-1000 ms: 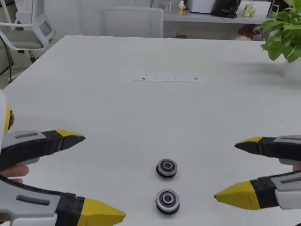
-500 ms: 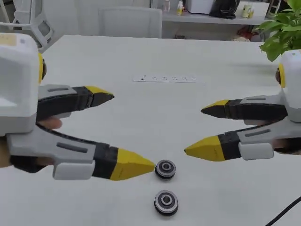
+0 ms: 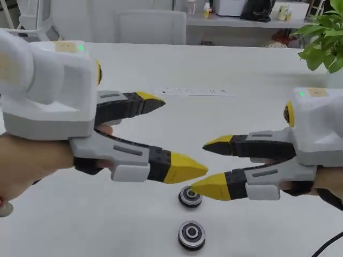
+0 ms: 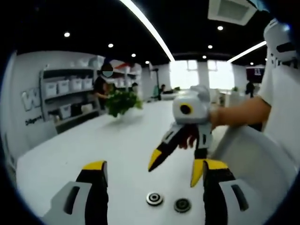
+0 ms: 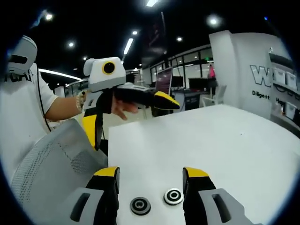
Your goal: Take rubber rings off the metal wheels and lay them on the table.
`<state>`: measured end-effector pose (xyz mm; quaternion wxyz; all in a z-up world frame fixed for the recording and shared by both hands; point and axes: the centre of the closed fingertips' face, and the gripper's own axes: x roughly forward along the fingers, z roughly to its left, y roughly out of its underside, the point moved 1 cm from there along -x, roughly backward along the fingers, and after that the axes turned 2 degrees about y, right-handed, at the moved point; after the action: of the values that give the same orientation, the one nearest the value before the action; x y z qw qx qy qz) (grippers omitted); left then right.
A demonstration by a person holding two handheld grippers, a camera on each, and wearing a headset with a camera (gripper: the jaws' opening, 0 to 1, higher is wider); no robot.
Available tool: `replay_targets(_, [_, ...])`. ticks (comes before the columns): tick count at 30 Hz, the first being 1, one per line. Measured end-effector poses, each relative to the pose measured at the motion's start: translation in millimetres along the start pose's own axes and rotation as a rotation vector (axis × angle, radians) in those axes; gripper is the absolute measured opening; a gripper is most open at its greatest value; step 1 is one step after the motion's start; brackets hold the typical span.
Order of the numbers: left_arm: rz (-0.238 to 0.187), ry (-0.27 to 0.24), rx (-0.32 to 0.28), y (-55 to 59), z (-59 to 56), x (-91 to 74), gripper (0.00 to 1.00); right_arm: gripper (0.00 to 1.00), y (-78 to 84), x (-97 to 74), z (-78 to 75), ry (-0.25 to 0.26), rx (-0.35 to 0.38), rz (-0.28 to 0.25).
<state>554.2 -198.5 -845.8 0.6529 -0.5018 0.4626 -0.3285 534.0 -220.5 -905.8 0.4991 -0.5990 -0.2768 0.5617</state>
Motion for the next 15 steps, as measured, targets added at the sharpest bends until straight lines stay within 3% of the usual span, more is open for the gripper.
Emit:
replay_targets(1, [0.003, 0.009, 0.003, 2.7, -1.6, 2.3, 0.82, 0.51, 9.5, 0.2, 0.7, -0.013, 0.006, 0.045])
replay_targets(3, [-0.002, 0.022, -0.002, 8.9, -3.8, 7.6, 0.8, 0.49, 18.3, 1.8, -0.9, -0.014, -0.015, 0.063])
replay_targets(7, [-0.005, 0.024, -0.006, 20.9, -8.8, 15.8, 0.77, 0.47, 37.0, 3.5, 2.9, -0.051, 0.018, 0.113])
replay_targets(12, [-0.009, 0.039, -0.013, 40.0, -18.6, 17.2, 0.7, 0.44, 58.0, 6.4, 6.9, -0.075, 0.0, 0.173])
replay_targets(15, [0.023, 0.055, -0.035, 55.8, -21.5, 17.6, 0.66, 0.42, 71.6, 10.2, 9.7, -0.094, -0.023, 0.221])
